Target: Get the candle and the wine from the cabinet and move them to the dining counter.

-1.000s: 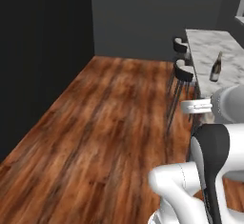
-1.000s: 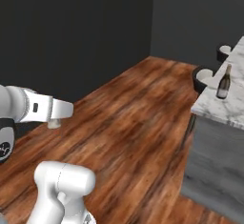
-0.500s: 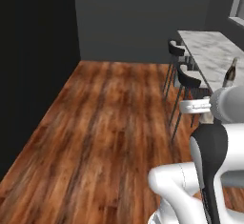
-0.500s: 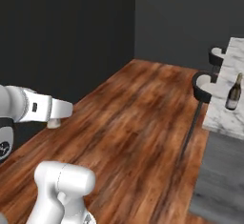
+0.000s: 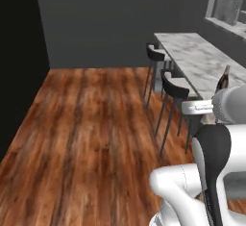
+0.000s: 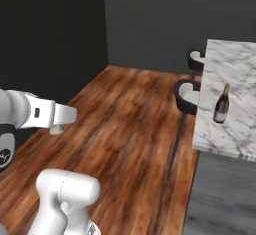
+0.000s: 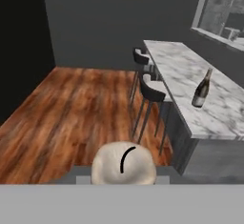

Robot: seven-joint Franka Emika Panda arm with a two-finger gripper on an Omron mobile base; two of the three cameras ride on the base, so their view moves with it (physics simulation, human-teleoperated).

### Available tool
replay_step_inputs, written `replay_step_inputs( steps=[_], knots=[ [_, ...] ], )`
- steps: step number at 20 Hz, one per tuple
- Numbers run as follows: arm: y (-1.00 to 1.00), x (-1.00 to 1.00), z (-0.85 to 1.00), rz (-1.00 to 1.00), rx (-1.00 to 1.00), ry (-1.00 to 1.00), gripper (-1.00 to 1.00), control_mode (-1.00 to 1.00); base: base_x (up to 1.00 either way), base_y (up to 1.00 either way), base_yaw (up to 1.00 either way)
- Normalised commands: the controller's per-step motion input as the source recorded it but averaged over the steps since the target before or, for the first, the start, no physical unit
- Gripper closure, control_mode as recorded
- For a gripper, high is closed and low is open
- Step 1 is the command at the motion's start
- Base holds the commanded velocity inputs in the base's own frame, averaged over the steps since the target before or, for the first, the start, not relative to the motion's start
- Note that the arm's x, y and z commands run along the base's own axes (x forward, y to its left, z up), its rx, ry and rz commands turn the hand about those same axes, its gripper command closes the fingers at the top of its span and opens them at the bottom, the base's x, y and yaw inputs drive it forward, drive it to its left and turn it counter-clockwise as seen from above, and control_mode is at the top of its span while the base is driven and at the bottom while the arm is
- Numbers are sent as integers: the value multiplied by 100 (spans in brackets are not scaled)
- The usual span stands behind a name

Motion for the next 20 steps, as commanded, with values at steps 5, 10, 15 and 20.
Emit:
replay_step_inputs(
  steps=[5,10,15,20],
  knots=[
    [0,0,0,0,0,0,100,100,89,40,-34],
    [0,0,0,0,0,0,100,100,88,64,-36],
    [0,0,0,0,0,0,100,100,77,71,-44],
    [0,0,0,0,0,0,100,100,71,53,-48]
  ],
)
